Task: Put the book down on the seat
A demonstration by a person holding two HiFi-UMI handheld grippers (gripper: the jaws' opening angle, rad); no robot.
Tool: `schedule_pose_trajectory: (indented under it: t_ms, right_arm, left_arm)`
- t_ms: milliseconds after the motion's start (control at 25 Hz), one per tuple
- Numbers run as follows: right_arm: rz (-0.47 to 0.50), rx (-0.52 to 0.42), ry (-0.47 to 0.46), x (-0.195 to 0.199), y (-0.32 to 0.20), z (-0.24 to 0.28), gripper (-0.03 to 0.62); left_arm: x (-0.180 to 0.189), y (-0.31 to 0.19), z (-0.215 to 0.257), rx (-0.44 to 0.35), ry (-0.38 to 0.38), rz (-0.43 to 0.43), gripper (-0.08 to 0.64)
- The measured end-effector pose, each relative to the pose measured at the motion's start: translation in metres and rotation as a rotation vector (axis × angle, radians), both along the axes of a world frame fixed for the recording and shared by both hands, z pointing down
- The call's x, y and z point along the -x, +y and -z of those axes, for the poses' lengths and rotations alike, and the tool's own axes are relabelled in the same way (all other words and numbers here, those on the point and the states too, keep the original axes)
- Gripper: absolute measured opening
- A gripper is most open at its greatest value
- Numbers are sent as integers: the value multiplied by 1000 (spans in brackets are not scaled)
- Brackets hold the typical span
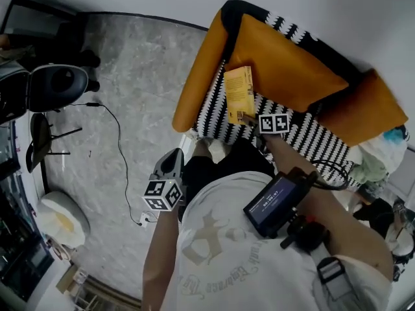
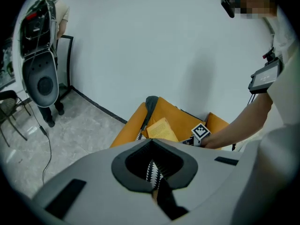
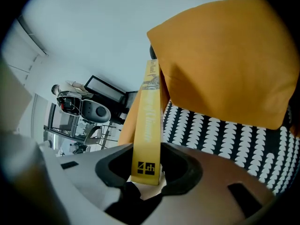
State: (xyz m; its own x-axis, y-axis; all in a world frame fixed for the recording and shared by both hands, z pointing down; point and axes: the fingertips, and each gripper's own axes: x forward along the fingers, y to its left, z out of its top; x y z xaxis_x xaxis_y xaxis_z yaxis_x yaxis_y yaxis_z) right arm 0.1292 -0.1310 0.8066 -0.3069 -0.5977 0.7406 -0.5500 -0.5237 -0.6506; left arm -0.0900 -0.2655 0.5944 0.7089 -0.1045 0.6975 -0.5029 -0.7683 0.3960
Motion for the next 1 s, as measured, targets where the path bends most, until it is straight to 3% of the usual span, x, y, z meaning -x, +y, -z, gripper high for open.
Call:
schedule_pose_trajectory:
  t_ms: [480, 800, 1000]
  right_arm:
    - [14, 46, 15, 9, -20, -17, 158]
    - [23, 67, 54, -4, -17, -22, 158]
    - [29, 102, 79, -8, -30, -38, 158]
  left_arm:
    - [-30, 1, -17, 50, 12, -106, 12]
    - [-37, 39, -39, 140, 24, -95, 12]
    - [-36, 39, -60, 185, 26, -70, 12]
